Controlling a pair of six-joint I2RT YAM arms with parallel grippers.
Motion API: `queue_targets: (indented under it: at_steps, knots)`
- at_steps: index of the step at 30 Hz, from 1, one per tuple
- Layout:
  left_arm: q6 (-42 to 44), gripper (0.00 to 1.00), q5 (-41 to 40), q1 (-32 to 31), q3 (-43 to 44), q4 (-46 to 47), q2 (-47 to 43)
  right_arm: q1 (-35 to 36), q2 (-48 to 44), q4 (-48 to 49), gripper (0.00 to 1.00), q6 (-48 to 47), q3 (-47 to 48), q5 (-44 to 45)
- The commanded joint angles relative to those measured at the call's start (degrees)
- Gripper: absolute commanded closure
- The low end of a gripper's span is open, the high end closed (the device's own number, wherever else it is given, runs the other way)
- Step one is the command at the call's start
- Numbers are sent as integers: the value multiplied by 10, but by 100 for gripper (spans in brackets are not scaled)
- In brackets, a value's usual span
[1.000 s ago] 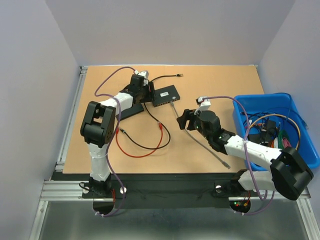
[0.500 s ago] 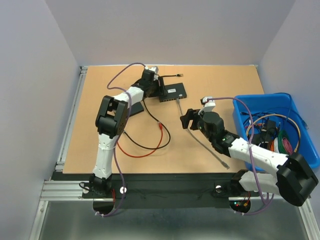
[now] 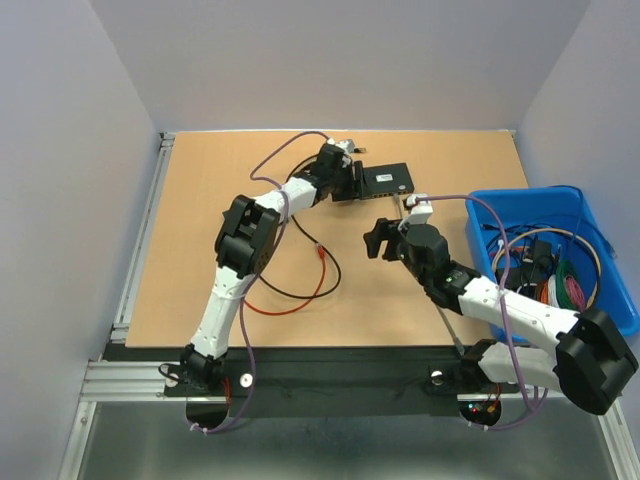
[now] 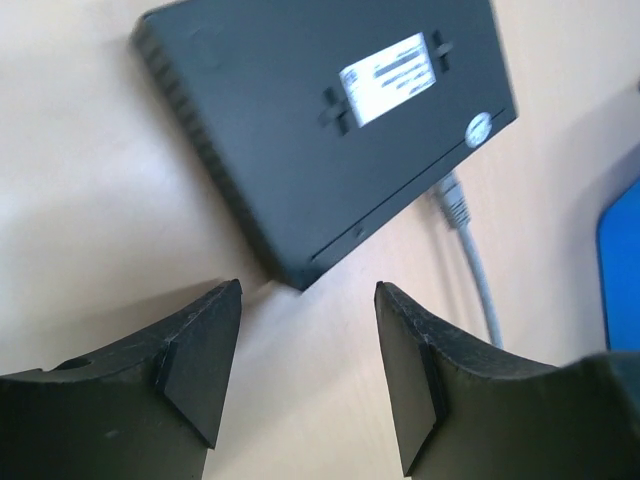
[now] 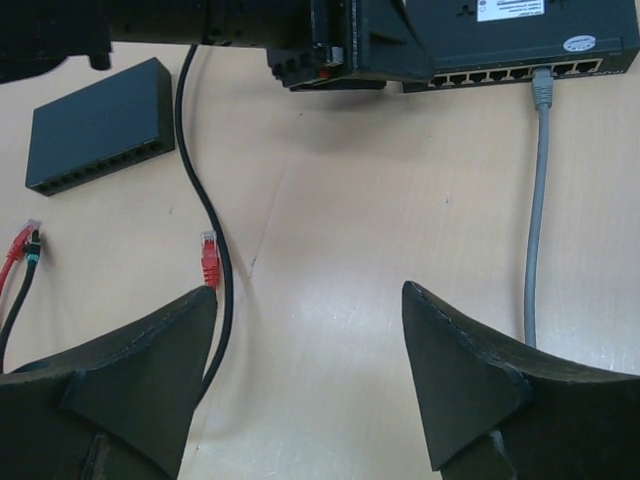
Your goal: Insert the plug into the switch port
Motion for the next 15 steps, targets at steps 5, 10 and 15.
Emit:
queue_targets:
  at_steps: [5, 10, 15]
  knots:
    - [35, 33, -4, 98, -144, 20, -221, 26, 53, 7, 21, -2, 35, -64]
    - [64, 33, -32, 150, -272, 24, -324, 87, 142, 16, 26, -7, 89, -54]
    - [71, 33, -83, 166, -362, 52, -387, 105, 214, 30, 33, 8, 135, -68]
